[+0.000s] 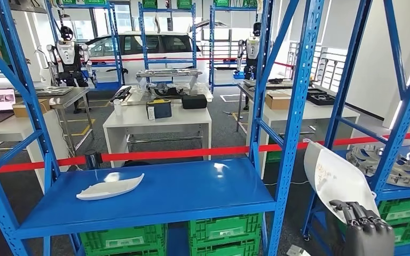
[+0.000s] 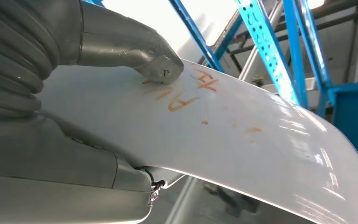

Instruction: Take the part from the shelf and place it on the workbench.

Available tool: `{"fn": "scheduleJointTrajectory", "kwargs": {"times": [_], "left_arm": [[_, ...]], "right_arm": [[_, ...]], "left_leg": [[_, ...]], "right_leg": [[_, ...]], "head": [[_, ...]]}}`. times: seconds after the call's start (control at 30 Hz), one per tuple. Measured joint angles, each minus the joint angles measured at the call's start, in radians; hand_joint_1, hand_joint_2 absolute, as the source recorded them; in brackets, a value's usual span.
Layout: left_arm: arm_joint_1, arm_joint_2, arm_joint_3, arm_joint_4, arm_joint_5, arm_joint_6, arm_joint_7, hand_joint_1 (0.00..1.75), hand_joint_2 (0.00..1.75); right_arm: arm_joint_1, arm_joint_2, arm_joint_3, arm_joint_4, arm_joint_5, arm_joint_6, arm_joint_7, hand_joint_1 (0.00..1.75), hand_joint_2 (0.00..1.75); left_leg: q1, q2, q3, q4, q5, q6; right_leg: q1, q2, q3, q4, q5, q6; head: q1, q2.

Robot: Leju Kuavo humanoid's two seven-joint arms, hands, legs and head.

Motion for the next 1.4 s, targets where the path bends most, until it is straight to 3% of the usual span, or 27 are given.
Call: {"fn": "scheduleJointTrajectory", "kwargs": {"times": [0.07, 0.13, 0.17, 0.2, 0.27, 0.3, 0.37, 0.43, 0.5, 0.53, 0.6, 0.67, 0.7, 0.73, 0.8, 0.83, 0.9, 0.93, 1.0, 1.03, 1.07, 1.17, 1.2, 1.23, 1.27, 1.33, 1.4], "left_arm": [[0.001, -0.001, -0.002, 0.0, 0.0, 0.0, 0.0, 0.0, 1.75], [0.001, -0.001, -0.004, 0.0, -0.001, 0.0, -0.004, 0.0, 1.75], [0.001, -0.001, -0.004, 0.0, -0.001, 0.0, -0.006, 0.0, 1.75], [0.002, -0.001, -0.005, 0.0, -0.002, 0.0, -0.008, 0.0, 1.75], [0.002, -0.002, -0.005, 0.0, -0.002, 0.0, -0.012, 0.0, 1.75], [0.002, -0.002, -0.005, 0.0, -0.002, 0.0, -0.014, 0.0, 1.75], [0.001, -0.002, -0.005, 0.0, -0.003, -0.001, -0.017, 0.0, 1.75], [0.001, -0.003, -0.005, 0.001, -0.002, -0.001, -0.018, 0.0, 1.75], [0.003, -0.003, -0.005, 0.001, -0.002, -0.002, -0.017, 0.0, 1.75], [0.004, -0.003, -0.005, 0.001, -0.002, -0.002, -0.015, 0.0, 1.75], [0.006, -0.003, -0.005, 0.001, -0.002, -0.002, -0.012, 0.0, 1.75], [0.006, -0.004, -0.005, 0.001, -0.002, -0.004, -0.01, 0.0, 1.75], [0.006, -0.004, -0.005, 0.001, -0.002, -0.006, -0.01, 0.0, 1.75], [0.006, -0.004, -0.005, 0.001, -0.002, -0.007, -0.01, 0.0, 1.75], [0.006, -0.003, -0.005, 0.001, -0.003, -0.008, -0.01, 0.0, 1.75], [0.006, -0.003, -0.005, 0.001, -0.003, -0.009, -0.01, 0.0, 1.75], [0.004, -0.003, -0.005, 0.001, -0.006, -0.011, -0.01, 0.0, 1.75], [0.004, -0.003, -0.005, 0.001, -0.008, -0.013, -0.011, 0.0, 1.75], [0.006, -0.003, -0.005, 0.001, -0.011, -0.016, -0.011, 0.0, 1.75], [0.007, -0.003, -0.005, 0.001, -0.011, -0.016, -0.012, 0.0, 1.75], [0.008, -0.002, -0.005, 0.001, -0.011, -0.016, -0.013, 0.0, 1.75], [0.008, -0.001, -0.005, 0.0, -0.013, -0.016, -0.018, 0.0, 1.75], [0.008, -0.001, -0.005, 0.0, -0.013, -0.017, -0.02, 0.0, 1.75], [0.009, -0.001, -0.005, 0.0, -0.014, -0.016, -0.021, 0.0, 1.75], [0.009, -0.001, -0.005, 0.001, -0.015, -0.016, -0.022, 0.0, 1.75], [0.009, -0.001, -0.005, 0.001, -0.016, -0.017, -0.022, 0.0, 1.75], [0.008, -0.001, -0.006, 0.001, -0.017, -0.017, -0.022, 0.0, 1.75]], "right_arm": [[0.0, 0.001, 0.0, 0.004, -0.01, -0.006, 0.001, 1.75, 1.75], [0.0, 0.003, -0.001, 0.006, -0.016, -0.011, 0.003, 1.75, 1.75], [0.0, 0.005, -0.001, 0.007, -0.019, -0.012, 0.004, 1.75, 1.75], [0.001, 0.007, -0.001, 0.009, -0.02, -0.013, 0.006, 1.75, 1.75], [0.004, 0.012, -0.002, 0.012, -0.018, -0.012, 0.006, 1.75, 1.75], [0.005, 0.014, -0.002, 0.012, -0.016, -0.01, 0.004, 1.75, 1.75], [0.004, 0.017, -0.002, 0.013, -0.012, -0.002, 0.0, 1.75, 1.75], [0.003, 0.019, -0.003, 0.014, -0.006, 0.004, -0.001, 1.75, 1.75], [0.001, 0.025, -0.003, 0.017, 0.003, 0.005, 0.0, 1.75, 1.75], [-0.001, 0.031, -0.003, 0.02, 0.009, 0.005, 0.0, 1.75, 1.75], [-0.003, 0.044, -0.003, 0.023, 0.019, 0.004, 0.001, 1.75, 1.75], [-0.004, 0.052, -0.003, 0.026, 0.027, 0.003, 0.002, 1.75, 1.75], [-0.004, 0.054, -0.003, 0.028, 0.029, 0.004, 0.002, 1.75, 1.75], [-0.003, 0.056, -0.003, 0.03, 0.03, 0.008, 0.002, 1.75, 1.75], [-0.001, 0.057, -0.003, 0.034, 0.027, 0.016, 0.0, 1.75, 1.75], [-0.001, 0.057, -0.003, 0.035, 0.026, 0.019, 0.0, 1.75, 1.75], [0.0, 0.057, -0.005, 0.035, 0.023, 0.02, 0.0, 1.75, 1.75], [0.001, 0.057, -0.006, 0.035, 0.022, 0.02, 0.0, 1.75, 1.75], [0.003, 0.057, -0.007, 0.036, 0.022, 0.021, -0.001, 1.75, 1.75], [0.005, 0.057, -0.007, 0.036, 0.022, 0.022, -0.001, 1.75, 1.75], [0.007, 0.057, -0.007, 0.036, 0.022, 0.023, -0.001, 1.75, 1.75], [0.011, 0.057, -0.008, 0.036, 0.022, 0.024, -0.002, 1.75, 1.75], [0.013, 0.057, -0.008, 0.037, 0.022, 0.024, -0.002, 1.75, 1.75], [0.017, 0.057, -0.008, 0.037, 0.022, 0.024, -0.002, 1.75, 1.75], [0.019, 0.057, -0.008, 0.038, 0.022, 0.023, -0.002, 1.75, 1.75], [0.021, 0.057, -0.008, 0.037, 0.022, 0.022, -0.002, 1.75, 1.75], [0.022, 0.057, -0.008, 0.035, 0.023, 0.019, -0.002, 1.75, 1.75]], "left_leg": [[0.003, 0.004, -0.023, -0.002, 0.025, 0.015], [0.003, 0.006, -0.051, 0.0, 0.049, 0.022], [0.002, 0.007, -0.067, 0.002, 0.061, 0.023], [0.002, 0.007, -0.086, 0.005, 0.074, 0.023], [0.002, 0.007, -0.125, 0.015, 0.097, 0.019], [0.002, 0.007, -0.142, 0.022, 0.106, 0.017], [0.0, 0.006, -0.163, 0.033, 0.121, 0.007], [0.0, 0.006, -0.17, 0.035, 0.137, -0.005], [0.002, 0.005, -0.174, 0.034, 0.148, -0.018], [0.004, 0.003, -0.181, 0.043, 0.132, -0.025], [0.007, 0.0, -0.203, 0.113, 0.047, -0.037], [0.009, 0.0, -0.225, 0.231, -0.044, -0.045], [0.01, 0.0, -0.226, 0.278, -0.057, -0.048], [0.011, 0.0, -0.216, 0.301, -0.047, -0.049], [0.012, 0.0, -0.149, 0.251, 0.005, -0.047], [0.011, 0.0, -0.094, 0.183, 0.011, -0.044], [0.008, -0.003, -0.005, 0.051, -0.009, -0.033], [0.005, -0.004, 0.013, 0.015, -0.021, -0.025], [0.002, -0.002, 0.003, 0.003, -0.009, -0.008], [0.002, 0.0, -0.006, 0.003, 0.003, 0.002], [0.004, 0.003, -0.018, 0.002, 0.015, 0.01], [0.004, 0.009, -0.064, 0.003, 0.055, 0.022], [0.003, 0.01, -0.082, 0.004, 0.069, 0.022], [0.003, 0.01, -0.101, 0.007, 0.083, 0.021], [0.003, 0.01, -0.121, 0.011, 0.096, 0.019], [0.004, 0.01, -0.155, 0.023, 0.116, 0.013], [0.003, 0.01, -0.174, 0.034, 0.133, 0.003]], "right_leg": [[-0.003, 0.004, -0.02, 0.045, -0.061, 0.011], [-0.004, 0.005, -0.049, 0.16, -0.17, 0.019], [-0.004, 0.005, -0.059, 0.222, -0.205, 0.021], [-0.004, 0.006, -0.058, 0.269, -0.216, 0.022], [-0.003, 0.006, -0.009, 0.263, -0.174, 0.019], [-0.003, 0.006, 0.041, 0.211, -0.15, 0.016], [0.001, 0.006, 0.145, 0.068, -0.155, 0.007], [0.008, 0.007, 0.185, -0.005, -0.18, -0.004], [0.008, 0.006, 0.173, -0.012, -0.166, -0.017], [0.006, 0.004, 0.164, -0.014, -0.154, -0.025], [0.003, 0.001, 0.139, -0.018, -0.128, -0.038], [0.004, 0.002, 0.109, -0.016, -0.104, -0.041], [0.004, 0.001, 0.092, -0.014, -0.091, -0.04], [0.004, 0.001, 0.074, -0.011, -0.078, -0.038], [0.004, 0.0, 0.039, -0.004, -0.054, -0.033], [0.005, 0.001, 0.025, -0.001, -0.044, -0.029], [0.006, 0.0, 0.008, 0.005, -0.025, -0.019], [0.005, -0.001, 0.005, 0.004, -0.014, -0.013], [0.002, 0.0, 0.001, -0.001, 0.003, 0.0], [0.0, 0.002, -0.005, 0.005, -0.006, 0.007], [-0.001, 0.004, -0.016, 0.027, -0.036, 0.012], [-0.003, 0.006, -0.064, 0.199, -0.187, 0.022], [-0.003, 0.007, -0.07, 0.257, -0.21, 0.023], [-0.003, 0.007, -0.063, 0.291, -0.207, 0.023], [-0.003, 0.007, -0.04, 0.291, -0.185, 0.022], [-0.003, 0.007, 0.062, 0.189, -0.146, 0.018], [0.002, 0.008, 0.167, 0.045, -0.168, 0.008]], "head": [[0.001, 0.0], [0.002, 0.0], [0.002, 0.0], [0.002, 0.0], [0.003, 0.0], [0.003, 0.0], [0.003, 0.0], [0.002, 0.0], [0.002, 0.0], [0.002, 0.0], [0.002, 0.0], [0.001, 0.0], [0.001, 0.0], [0.001, 0.0], [0.001, 0.0], [0.001, 0.0], [0.002, 0.0], [0.002, 0.0], [0.002, 0.0], [0.002, 0.0], [0.002, 0.0], [0.004, 0.0], [0.004, 0.0], [0.004, 0.0], [0.004, 0.0], [0.004, 0.0], [0.004, 0.0]]}}
